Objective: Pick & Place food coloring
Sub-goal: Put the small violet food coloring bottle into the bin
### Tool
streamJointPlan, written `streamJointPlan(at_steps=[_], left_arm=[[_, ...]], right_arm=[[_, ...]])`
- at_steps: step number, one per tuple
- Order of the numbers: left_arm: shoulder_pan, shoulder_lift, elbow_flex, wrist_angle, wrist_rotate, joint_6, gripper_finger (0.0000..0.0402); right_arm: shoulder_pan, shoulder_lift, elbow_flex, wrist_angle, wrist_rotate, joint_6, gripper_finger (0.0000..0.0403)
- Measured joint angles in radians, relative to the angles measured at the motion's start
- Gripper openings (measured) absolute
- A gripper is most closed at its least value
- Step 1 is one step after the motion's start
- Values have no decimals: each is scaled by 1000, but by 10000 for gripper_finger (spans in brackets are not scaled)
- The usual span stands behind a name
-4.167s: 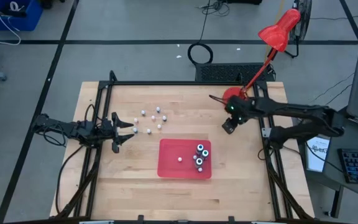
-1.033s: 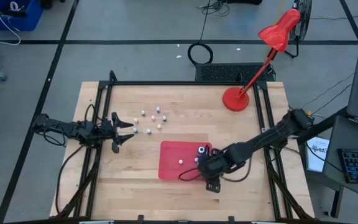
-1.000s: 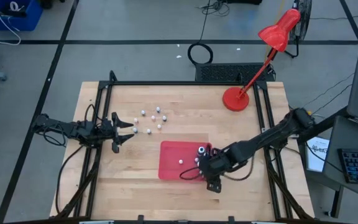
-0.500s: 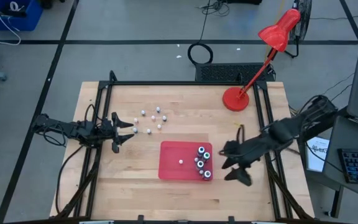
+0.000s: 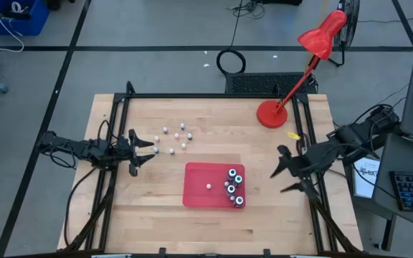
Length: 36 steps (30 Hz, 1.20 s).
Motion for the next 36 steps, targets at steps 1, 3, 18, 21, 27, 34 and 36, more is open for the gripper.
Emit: streamJointPlan(at_steps=[1,3,18,21,27,34,36], left_arm=[[0,0,0,0,0,0,232],[0,0,0,0,0,0,232],[0,0,0,0,0,0,232],[0,0,0,0,0,0,232],[0,0,0,0,0,0,232],[0,0,0,0,0,0,232],[0,0,0,0,0,0,232]], right_arm=[[0,-33,-44,31,53,-46,244],[-4,-104,-144,120,160,-132,244],[-276,-570,-766,1137,106,-307,240],[-366,-604,-766,1130,112,-226,240],[-553,-614,-696,913,-146,-12,240],[-687,-597,-716,898,-726,175,240],[-690,-618,-754,929,-708,149,240]])
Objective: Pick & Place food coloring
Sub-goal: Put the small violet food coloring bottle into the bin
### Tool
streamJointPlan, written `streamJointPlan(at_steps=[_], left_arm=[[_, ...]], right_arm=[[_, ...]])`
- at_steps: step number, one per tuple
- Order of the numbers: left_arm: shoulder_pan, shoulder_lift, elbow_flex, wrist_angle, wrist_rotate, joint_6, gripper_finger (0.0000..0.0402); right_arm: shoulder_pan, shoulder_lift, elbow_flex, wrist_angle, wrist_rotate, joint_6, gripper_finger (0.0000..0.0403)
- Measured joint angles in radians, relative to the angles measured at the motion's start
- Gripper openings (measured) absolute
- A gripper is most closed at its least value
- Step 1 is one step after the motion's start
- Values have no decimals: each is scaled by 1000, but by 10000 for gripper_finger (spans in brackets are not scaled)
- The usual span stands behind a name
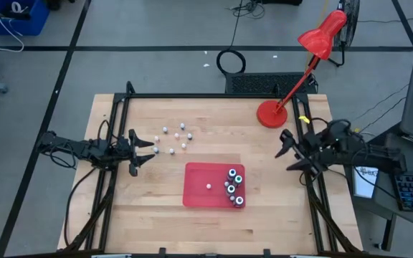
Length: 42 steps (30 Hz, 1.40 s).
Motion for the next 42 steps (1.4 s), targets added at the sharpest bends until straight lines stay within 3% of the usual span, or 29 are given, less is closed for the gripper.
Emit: streamJointPlan(at_steps=[3,10,13,18,23,31,42], left_arm=[[0,0,0,0,0,0,232],[0,0,0,0,0,0,232],[0,0,0,0,0,0,232],[0,0,0,0,0,0,232],[0,0,0,0,0,0,232],[0,0,0,0,0,0,232],[0,0,0,0,0,0,232]], right_arm=[[0,-54,-63,48,88,-76,240],[0,-213,-194,90,427,-166,239],[0,-246,-282,143,505,-180,238],[2,-255,-356,226,496,-187,238],[4,-255,-359,162,369,-167,238],[3,-251,-361,18,480,-164,238],[3,-252,-363,-15,482,-180,238]])
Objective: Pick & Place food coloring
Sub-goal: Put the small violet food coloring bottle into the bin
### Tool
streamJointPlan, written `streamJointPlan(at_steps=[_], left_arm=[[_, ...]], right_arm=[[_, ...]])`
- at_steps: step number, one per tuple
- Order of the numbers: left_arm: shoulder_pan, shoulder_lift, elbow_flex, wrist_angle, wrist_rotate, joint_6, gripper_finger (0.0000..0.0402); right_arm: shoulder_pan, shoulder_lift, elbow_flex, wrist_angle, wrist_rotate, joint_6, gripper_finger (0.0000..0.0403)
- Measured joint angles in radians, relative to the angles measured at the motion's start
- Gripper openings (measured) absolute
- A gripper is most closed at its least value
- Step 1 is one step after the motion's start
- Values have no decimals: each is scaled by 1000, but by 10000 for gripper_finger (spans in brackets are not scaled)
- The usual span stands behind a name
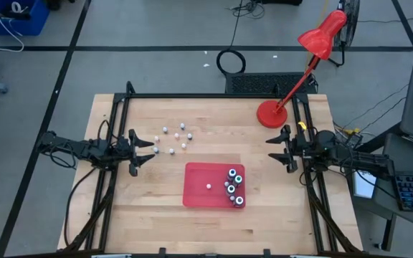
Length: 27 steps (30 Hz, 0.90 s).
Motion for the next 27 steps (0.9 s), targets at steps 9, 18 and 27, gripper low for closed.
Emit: streamJointPlan(at_steps=[9,18,27], left_arm=[[0,0,0,6,0,-5,232],[0,0,-1,290,0,-11,232],[0,0,-1,360,0,-63,232]], right_arm=[[0,0,0,1,0,0,238],[0,0,0,2,0,0,238],[0,0,-1,2,0,0,238]])
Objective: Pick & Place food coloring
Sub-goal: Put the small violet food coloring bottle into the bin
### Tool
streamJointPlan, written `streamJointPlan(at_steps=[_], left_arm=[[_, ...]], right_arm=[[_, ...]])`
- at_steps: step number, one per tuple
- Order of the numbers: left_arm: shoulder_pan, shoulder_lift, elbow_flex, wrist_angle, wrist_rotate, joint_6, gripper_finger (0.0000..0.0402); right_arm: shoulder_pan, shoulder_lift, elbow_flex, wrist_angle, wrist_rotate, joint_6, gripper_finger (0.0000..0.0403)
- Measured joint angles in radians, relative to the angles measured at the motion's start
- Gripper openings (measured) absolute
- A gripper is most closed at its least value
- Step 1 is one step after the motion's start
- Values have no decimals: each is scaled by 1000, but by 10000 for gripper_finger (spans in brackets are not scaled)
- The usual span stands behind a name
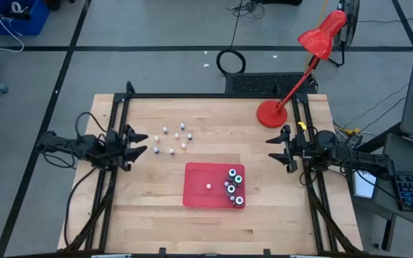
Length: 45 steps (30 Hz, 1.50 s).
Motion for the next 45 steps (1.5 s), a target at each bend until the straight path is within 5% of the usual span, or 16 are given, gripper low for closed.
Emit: streamJointPlan(at_steps=[5,8,14,20,27,36,45], left_arm=[[0,0,1,-44,-1,67,232],[1,0,1,-129,-84,108,232],[8,29,31,-344,-344,-210,232],[54,163,320,-778,-164,-494,232],[131,501,609,-1187,-115,-687,232],[257,917,716,-1245,119,-653,232],[361,1211,712,-1249,201,-686,232]], right_arm=[[0,0,0,0,0,0,238],[0,0,0,0,0,0,238],[0,0,0,1,0,0,238],[0,0,0,1,0,0,238],[0,0,0,0,0,0,238],[0,0,0,0,0,0,238],[0,0,0,0,0,0,238]])
